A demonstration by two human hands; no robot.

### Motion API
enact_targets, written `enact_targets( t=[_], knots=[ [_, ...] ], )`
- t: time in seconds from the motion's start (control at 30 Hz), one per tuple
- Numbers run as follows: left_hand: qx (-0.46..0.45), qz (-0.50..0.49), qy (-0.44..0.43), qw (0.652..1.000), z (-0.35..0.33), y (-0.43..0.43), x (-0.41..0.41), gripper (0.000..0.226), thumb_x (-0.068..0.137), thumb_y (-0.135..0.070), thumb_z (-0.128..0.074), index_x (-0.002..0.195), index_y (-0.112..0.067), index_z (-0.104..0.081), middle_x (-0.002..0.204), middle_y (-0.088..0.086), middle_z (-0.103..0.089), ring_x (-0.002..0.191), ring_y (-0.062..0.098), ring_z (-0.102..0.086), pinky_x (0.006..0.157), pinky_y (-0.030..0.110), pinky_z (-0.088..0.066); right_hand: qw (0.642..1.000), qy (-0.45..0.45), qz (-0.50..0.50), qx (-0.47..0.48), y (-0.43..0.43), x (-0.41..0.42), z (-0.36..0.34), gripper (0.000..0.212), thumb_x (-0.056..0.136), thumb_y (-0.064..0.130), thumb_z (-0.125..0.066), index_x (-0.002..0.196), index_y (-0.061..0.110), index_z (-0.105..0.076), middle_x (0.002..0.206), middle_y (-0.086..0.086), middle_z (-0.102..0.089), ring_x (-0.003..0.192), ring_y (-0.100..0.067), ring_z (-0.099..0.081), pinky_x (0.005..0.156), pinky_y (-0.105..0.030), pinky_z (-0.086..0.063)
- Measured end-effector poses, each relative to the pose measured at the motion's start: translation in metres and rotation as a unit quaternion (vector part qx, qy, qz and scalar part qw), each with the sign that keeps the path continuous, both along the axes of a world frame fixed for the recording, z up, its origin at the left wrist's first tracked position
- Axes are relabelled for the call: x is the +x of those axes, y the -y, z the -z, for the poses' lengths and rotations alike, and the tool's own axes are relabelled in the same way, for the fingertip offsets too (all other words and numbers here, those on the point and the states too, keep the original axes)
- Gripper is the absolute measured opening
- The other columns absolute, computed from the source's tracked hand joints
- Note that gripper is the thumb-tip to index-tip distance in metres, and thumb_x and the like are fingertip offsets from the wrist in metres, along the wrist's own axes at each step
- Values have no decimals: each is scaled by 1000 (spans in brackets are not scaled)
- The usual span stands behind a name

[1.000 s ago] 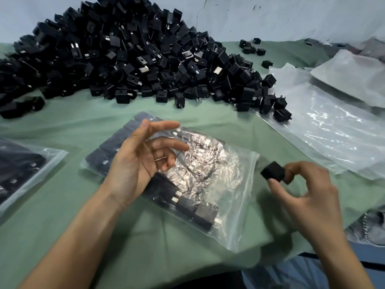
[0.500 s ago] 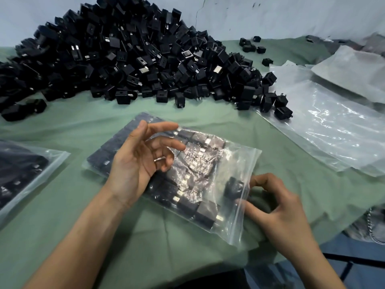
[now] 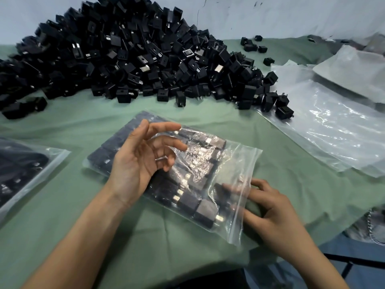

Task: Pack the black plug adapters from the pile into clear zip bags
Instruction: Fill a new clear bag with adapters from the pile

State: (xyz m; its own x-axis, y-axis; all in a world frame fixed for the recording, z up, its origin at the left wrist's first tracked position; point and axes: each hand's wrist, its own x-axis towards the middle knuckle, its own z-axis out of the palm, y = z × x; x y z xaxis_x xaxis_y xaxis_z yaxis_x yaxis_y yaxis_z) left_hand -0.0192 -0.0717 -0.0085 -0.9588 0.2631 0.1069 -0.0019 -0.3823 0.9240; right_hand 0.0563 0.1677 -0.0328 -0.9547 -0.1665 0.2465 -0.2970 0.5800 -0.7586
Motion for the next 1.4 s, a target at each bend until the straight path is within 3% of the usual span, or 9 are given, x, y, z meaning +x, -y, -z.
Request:
enact_targets(
  t=[0.1, 0.27, 0.37, 0.47, 0.6, 0.77, 0.9, 1.07, 1.4],
  knots=[
    [-8, 4, -6, 1000, 0, -1, 1, 52, 92, -48, -32, 104, -14, -70, 85, 13, -69, 61, 17, -53, 55, 23, -45, 1000, 0, 13, -2, 8, -5, 1, 43, 72, 38, -73, 100, 67, -58, 110, 31, -58, 109, 3, -52, 98, -23, -40],
    [-31, 2, -38, 999, -2, -2, 5, 47, 93, -42, -33, 105, -13, -67, 85, 15, -69, 62, 19, -56, 54, 26, -48, 999, 42, -18, -17, 3, -8, -3, 36, 74, 41, -75, 105, 55, -64, 115, 28, -60, 117, 1, -50, 102, -20, -37],
    [-46, -8, -55, 997, -6, -5, 3, 32, 89, -34, -45, 105, -20, -69, 90, 14, -68, 68, 21, -62, 55, 28, -52, 998, -5, -4, -57, -16, -13, -1, 27, 78, 7, -76, 100, 24, -76, 106, 20, -70, 110, 0, -59, 96, -16, -42],
    [-167, -9, -105, 980, -20, -36, -14, 32, 83, -38, -59, 115, -36, -63, 106, 2, -66, 88, 20, -67, 70, 30, -57, 990, 5, 84, -112, -35, -31, -4, 33, 82, -8, -64, 74, 22, -75, 80, 12, -73, 80, -2, -66, 74, -11, -46],
    [-491, -5, -234, 839, -39, -127, -71, 60, 86, -41, -62, 139, -47, -34, 143, -7, -35, 126, 16, -45, 100, 29, -39, 968, -61, 204, -133, -38, -74, -15, 19, 78, 10, -54, 62, 17, -62, 62, 4, -63, 61, -10, -57, 58, -20, -42],
    [-670, -21, -214, 711, -39, -215, -158, 86, 86, -39, -69, 150, -43, -13, 159, 1, 10, 144, 40, 2, 107, 66, -28, 964, -131, 231, -16, -36, -105, -3, 19, 76, 20, -43, 67, 7, -54, 67, -4, -55, 65, -23, -49, 61, -35, -37],
    [-757, -20, -215, 617, -25, -245, -195, 81, 84, -42, -70, 149, -41, -21, 160, 1, 9, 142, 43, 4, 98, 68, -36, 963, -139, 228, 25, -38, -109, 6, 13, 77, 17, -47, 68, 9, -52, 69, -6, -52, 66, -27, -49, 59, -34, -36],
    [-785, -77, -264, 555, -7, -251, -208, 52, 88, -35, -67, 134, -28, -44, 154, 12, -11, 134, 44, -19, 83, 44, -49, 968, -124, 216, 11, -41, -112, 7, 10, 80, 11, -53, 73, 6, -57, 74, -7, -56, 71, -28, -52, 63, -39, -41],
    [-624, -49, -301, 719, -11, -209, -212, 40, 89, -44, -63, 126, -29, -57, 120, 3, -48, 103, 28, -55, 88, 40, -48, 971, -108, 214, -17, -42, -114, 9, 15, 82, 5, -59, 71, 15, -54, 71, 4, -52, 66, -19, -48, 60, -29, -34]
  ],
)
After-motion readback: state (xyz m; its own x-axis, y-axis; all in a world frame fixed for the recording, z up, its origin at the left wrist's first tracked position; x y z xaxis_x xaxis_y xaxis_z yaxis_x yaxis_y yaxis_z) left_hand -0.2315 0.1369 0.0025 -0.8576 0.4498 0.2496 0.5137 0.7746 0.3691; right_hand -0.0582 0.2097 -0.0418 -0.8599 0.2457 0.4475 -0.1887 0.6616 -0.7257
